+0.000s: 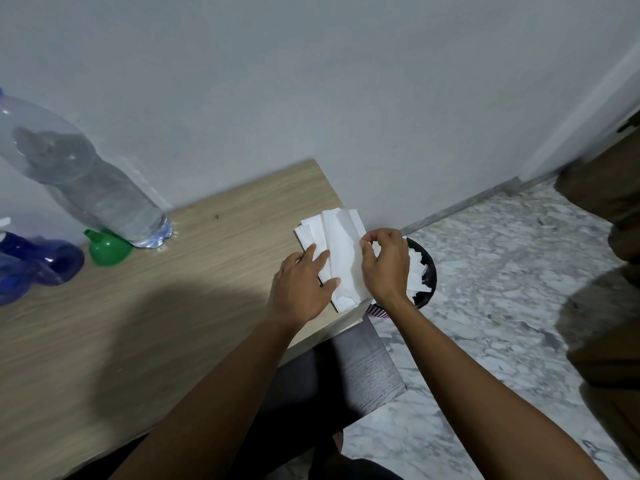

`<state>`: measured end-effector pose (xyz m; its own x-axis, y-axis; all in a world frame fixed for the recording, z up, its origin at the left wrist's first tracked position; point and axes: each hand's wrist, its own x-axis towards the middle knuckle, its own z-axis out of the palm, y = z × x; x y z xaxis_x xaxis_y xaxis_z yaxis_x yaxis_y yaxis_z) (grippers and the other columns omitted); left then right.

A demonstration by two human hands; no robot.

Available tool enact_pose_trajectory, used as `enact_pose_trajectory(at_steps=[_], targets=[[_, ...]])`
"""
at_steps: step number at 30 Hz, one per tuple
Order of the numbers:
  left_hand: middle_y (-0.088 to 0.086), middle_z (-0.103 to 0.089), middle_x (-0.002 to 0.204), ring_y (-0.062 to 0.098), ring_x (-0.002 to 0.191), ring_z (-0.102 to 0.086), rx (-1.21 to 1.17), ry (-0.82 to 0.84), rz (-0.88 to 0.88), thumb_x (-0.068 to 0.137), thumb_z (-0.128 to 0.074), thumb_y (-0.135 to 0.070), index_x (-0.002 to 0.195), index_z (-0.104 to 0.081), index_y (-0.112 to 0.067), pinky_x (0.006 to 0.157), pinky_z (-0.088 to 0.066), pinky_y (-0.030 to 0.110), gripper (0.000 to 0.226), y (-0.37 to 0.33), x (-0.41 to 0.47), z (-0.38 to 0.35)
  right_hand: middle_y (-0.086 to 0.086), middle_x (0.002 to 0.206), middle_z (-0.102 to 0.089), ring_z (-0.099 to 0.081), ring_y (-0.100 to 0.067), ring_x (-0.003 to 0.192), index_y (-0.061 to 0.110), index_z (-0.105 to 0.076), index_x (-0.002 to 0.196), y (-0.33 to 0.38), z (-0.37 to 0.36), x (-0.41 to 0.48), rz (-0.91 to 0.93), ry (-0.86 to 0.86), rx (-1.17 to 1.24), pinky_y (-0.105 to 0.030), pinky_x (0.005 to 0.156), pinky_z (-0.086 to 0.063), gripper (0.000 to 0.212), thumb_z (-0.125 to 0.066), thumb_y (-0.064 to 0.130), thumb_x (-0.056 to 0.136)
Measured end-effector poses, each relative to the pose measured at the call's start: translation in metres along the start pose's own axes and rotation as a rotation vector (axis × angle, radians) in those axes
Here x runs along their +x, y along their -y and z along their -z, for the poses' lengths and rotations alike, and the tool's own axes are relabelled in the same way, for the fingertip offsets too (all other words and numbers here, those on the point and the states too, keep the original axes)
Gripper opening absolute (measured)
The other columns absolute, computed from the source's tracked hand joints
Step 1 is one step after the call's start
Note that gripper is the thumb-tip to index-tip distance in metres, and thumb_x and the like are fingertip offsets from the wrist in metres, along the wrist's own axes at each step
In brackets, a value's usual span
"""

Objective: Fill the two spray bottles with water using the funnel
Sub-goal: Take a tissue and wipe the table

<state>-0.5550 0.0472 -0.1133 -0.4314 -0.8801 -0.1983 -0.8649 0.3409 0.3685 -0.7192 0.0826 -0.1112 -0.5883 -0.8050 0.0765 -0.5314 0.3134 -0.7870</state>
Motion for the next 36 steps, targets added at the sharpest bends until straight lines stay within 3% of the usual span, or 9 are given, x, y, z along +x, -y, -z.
enact_pose_trajectory(at_steps=[5,9,11,19,24,27,29,31,36], targets=[[-0.006,-0.025,0.165,0.025,0.147,-0.026,-0.036,0.016,-0.001,0.098,-0.042,-0.057,0.152,-0.036,-0.03,0.114,-0.036,0.048,0.06,0.0,0.0,0.003,0.008,0.094,-0.063,-0.057,-0.015,0.09,0.018,-0.061,0.098,0.031,0.022,0.0,0.106,0.048,0.193,-0.029,0.077,-0.046,0.005,-0.056,0.016,0.1],[-0.007,-0.027,0.164,0.026,0.147,-0.027,-0.065,0.047,-0.018,0.101,-0.039,-0.052,0.151,-0.038,-0.03,0.115,-0.035,0.048,0.054,0.001,0.002,0.008,-0.02,0.072,-0.053,-0.043,-0.015,0.061,0.007,-0.058,0.097,0.069,0.048,0.008,0.112,0.239,0.381,-0.018,0.054,-0.036,0.003,-0.057,0.009,0.1],[-0.007,-0.025,0.165,0.024,0.148,-0.024,-0.097,0.072,-0.003,0.1,-0.041,-0.053,0.152,-0.038,-0.029,0.118,-0.031,0.046,0.057,0.002,0.002,0.01,-0.016,0.068,-0.045,-0.038,-0.016,0.059,0.007,-0.058,0.101,0.085,0.059,0.014,0.128,0.289,0.411,-0.018,0.051,-0.032,0.003,-0.055,0.007,0.1],[-0.003,-0.025,0.165,0.025,0.148,-0.025,-0.126,0.098,-0.018,0.104,-0.039,-0.039,0.152,-0.039,-0.023,0.12,-0.029,0.044,0.051,0.001,0.0,0.014,-0.013,0.091,-0.056,-0.051,-0.023,0.072,0.033,-0.055,0.107,0.141,0.104,0.04,0.122,0.363,0.448,-0.034,0.06,-0.044,0.034,-0.04,0.004,0.099],[0.013,-0.043,0.153,0.034,0.138,-0.04,-0.251,0.054,0.005,0.105,-0.032,-0.021,0.155,-0.033,-0.014,0.116,-0.033,0.044,0.05,0.008,0.004,0.011,-0.003,0.081,-0.046,-0.042,-0.009,0.065,0.022,-0.054,0.118,0.148,0.128,0.049,0.199,0.23,0.261,-0.021,0.057,-0.039,0.037,-0.035,0.001,0.095],[0.018,-0.055,0.137,0.038,0.127,-0.047,-0.292,0.076,0.065,0.105,-0.032,-0.034,0.154,-0.034,-0.023,0.107,-0.042,0.048,0.051,0.012,0.006,0.01,0.002,0.099,-0.056,-0.055,-0.01,0.085,0.029,-0.051,0.128,0.132,0.12,0.043,0.08,0.284,0.179,-0.027,0.073,-0.045,0.025,-0.049,0.034,0.103],[0.015,-0.06,0.133,0.039,0.121,-0.053,-0.35,0.075,0.062,0.1,-0.034,-0.038,0.141,-0.048,-0.025,0.099,-0.048,0.049,0.045,0.013,0.004,0.013,0.001,0.12,-0.056,-0.058,-0.017,0.104,0.028,-0.047,0.136,0.114,0.113,0.039,-0.026,0.358,0.053,-0.033,0.083,-0.048,0.057,-0.069,0.053,0.089],[0.013,-0.063,0.129,0.037,0.117,-0.058,-0.42,0.054,0.055,0.095,-0.035,-0.039,0.13,-0.056,-0.024,0.095,-0.051,0.048,0.043,0.014,0.004,0.014,-0.001,0.127,-0.057,-0.057,-0.021,0.109,0.022,-0.051,0.139,0.097,0.106,0.033,-0.093,0.459,-0.13,-0.035,0.088,-0.049,0.083,-0.09,0.041,0.069],[0.009,-0.056,0.143,0.031,0.131,-0.051,-0.412,0.075,0.007,0.104,-0.036,-0.026,0.151,-0.04,-0.027,0.109,-0.042,0.045,0.048,0.023,0.003,0.02,-0.012,0.096,-0.071,-0.061,-0.027,0.086,0.006,-0.076,0.099,0.07,0.09,0.016,-0.062,0.555,-0.43,-0.03,0.065,-0.043,0.018,-0.072,0.02,0.089]])
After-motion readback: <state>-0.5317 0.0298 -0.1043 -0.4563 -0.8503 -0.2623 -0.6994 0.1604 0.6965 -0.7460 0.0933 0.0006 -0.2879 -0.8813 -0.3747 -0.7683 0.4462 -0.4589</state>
